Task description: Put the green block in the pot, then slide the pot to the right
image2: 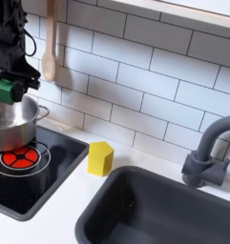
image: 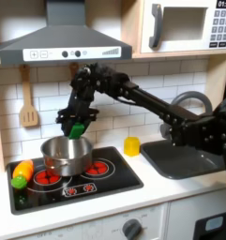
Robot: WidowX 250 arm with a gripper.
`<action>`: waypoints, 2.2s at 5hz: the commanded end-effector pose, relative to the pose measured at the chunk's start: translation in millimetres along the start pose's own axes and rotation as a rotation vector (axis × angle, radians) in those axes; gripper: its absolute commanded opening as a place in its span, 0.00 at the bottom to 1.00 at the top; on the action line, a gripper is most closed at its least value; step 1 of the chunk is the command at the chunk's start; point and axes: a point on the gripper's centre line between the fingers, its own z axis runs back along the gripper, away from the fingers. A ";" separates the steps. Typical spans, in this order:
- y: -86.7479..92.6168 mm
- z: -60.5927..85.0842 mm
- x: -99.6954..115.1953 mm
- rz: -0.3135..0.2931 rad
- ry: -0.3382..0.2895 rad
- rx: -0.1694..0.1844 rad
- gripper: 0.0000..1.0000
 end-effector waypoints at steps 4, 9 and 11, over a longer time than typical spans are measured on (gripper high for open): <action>0.7 -18.0 -15.6 -0.009 0.087 -0.011 1.00; -8.4 -30.1 -35.7 -0.023 0.166 -0.039 1.00; -19.6 -36.6 -51.6 -0.033 0.209 -0.064 1.00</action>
